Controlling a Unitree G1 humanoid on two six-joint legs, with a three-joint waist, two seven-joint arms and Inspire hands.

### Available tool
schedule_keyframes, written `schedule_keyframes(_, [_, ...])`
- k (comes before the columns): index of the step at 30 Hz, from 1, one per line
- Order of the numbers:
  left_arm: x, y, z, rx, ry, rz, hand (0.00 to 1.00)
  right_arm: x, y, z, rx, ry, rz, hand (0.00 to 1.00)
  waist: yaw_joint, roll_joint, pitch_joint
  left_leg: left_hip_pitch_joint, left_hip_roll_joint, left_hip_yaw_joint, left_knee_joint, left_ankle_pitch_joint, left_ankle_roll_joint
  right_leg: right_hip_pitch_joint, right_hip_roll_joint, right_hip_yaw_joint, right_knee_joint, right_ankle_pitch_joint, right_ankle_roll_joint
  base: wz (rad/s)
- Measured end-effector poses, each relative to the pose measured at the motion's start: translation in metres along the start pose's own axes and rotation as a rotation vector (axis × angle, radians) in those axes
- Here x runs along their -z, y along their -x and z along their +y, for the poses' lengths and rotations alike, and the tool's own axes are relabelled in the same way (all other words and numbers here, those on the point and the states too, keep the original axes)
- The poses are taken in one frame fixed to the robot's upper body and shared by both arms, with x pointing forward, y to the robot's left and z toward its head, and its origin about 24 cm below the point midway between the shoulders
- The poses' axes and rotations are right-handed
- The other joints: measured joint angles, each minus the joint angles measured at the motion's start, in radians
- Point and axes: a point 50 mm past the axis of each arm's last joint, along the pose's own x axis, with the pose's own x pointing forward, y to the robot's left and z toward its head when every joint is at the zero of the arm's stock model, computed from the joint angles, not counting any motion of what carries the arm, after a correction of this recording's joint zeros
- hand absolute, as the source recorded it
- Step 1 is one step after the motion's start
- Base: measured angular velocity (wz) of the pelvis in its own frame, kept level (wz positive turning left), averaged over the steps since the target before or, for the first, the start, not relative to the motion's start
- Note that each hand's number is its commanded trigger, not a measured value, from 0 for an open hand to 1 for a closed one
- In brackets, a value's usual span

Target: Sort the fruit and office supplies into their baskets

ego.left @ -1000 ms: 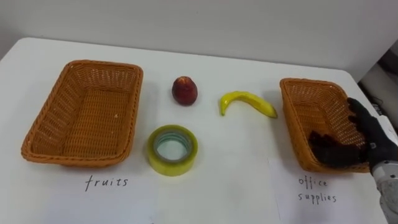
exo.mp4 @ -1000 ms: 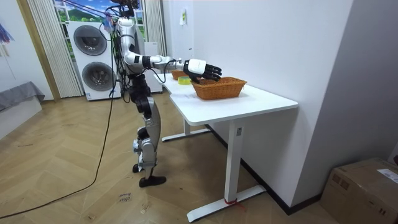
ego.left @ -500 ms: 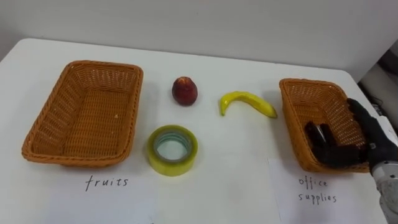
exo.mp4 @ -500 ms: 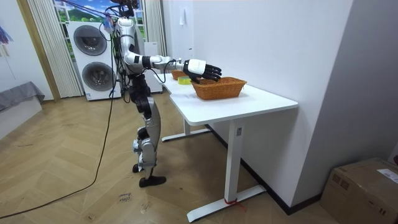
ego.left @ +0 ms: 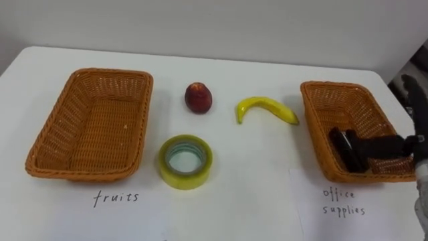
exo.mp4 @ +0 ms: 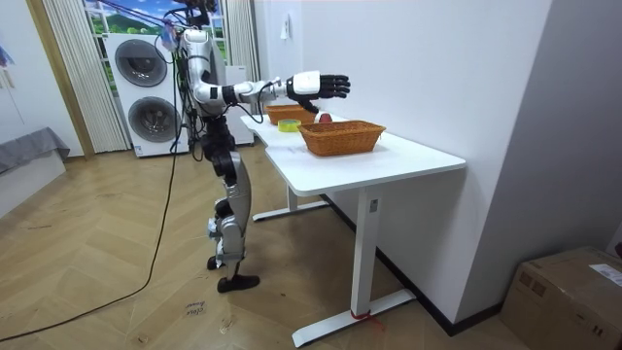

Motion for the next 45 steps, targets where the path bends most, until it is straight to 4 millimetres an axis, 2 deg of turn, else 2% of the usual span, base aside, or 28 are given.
schedule_keyframes(11, [0.003, 0.001, 0.0, -0.02, 0.008, 0.005, 0.0, -0.027, -0.005, -0.01, 0.091, -0.143, -0.103, 0.0, 0.002, -0.007, -0.0004, 0.006, 0.0, 0.002, -0.01, 0.0, 0.0, 0.002, 0.001, 0.0, -0.001, 0.0, 0.001, 0.0])
schedule_keyframes(20, [0.0, 0.001, -0.001, -0.026, 0.0, -0.003, 0.0, -0.059, -0.012, -0.013, 0.096, -0.189, -0.231, 0.0, 0.019, -0.007, 0.0012, 0.006, 0.0, 0.002, -0.008, 0.0, 0.0, -0.002, -0.001, -0.002, 0.006, 0.0, 0.0, 0.0])
schedule_keyframes(26, [-0.003, 0.001, -0.003, -0.037, -0.014, -0.013, 0.0, -0.066, -0.01, 0.005, -0.003, -0.202, -0.255, 0.0, 0.049, -0.007, 0.0016, 0.003, 0.0, -0.001, -0.007, 0.0, 0.0, -0.002, -0.002, -0.013, 0.008, 0.0, 0.001, 0.01])
schedule_keyframes(31, [-0.008, 0.001, -0.006, -0.028, -0.026, -0.026, 0.0, -0.081, -0.011, 0.026, -0.146, -0.268, -0.296, 0.0, 0.065, 0.0, 0.0043, 0.0, 0.0, -0.002, -0.005, 0.0, 0.0, -0.002, -0.002, -0.019, 0.007, 0.0, 0.001, 0.03])
schedule_keyframes(35, [-0.015, 0.002, -0.013, -0.011, -0.006, -0.042, 0.0, -0.086, -0.007, 0.038, -0.208, -0.294, -0.307, 0.0, 0.096, 0.02, 0.0065, 0.001, 0.0, -0.006, -0.005, 0.0, 0.001, 0.0, -0.003, -0.021, 0.007, 0.0, 0.001, 0.01])
schedule_keyframes(38, [-0.018, 0.003, -0.018, 0.003, -0.012, -0.052, 0.0, -0.087, -0.004, 0.053, -0.271, -0.293, -0.302, 0.0, 0.101, 0.032, 0.0073, 0.001, 0.0, -0.022, -0.002, 0.001, 0.001, 0.006, -0.006, -0.042, 0.007, 0.0, 0.001, 0.12])
schedule_keyframes(42, [-0.021, 0.003, -0.021, 0.011, -0.007, -0.058, 0.0, -0.08, -0.002, 0.07, -0.36, -0.278, -0.264, 0.0, 0.119, 0.027, 0.0047, -0.007, -0.001, -0.027, 0.001, 0.003, -0.001, 0.004, -0.01, -0.044, 0.002, 0.0, 0.001, 0.04])
schedule_keyframes(45, [-0.02, 0.003, -0.022, 0.013, -0.005, -0.057, 0.0, -0.077, -0.001, 0.075, -0.396, -0.272, -0.252, 0.0, 0.133, 0.019, 0.0015, -0.016, -0.003, -0.032, 0.004, 0.003, 0.0, 0.0, -0.011, -0.048, -0.002, 0.001, -0.001, 0.03])
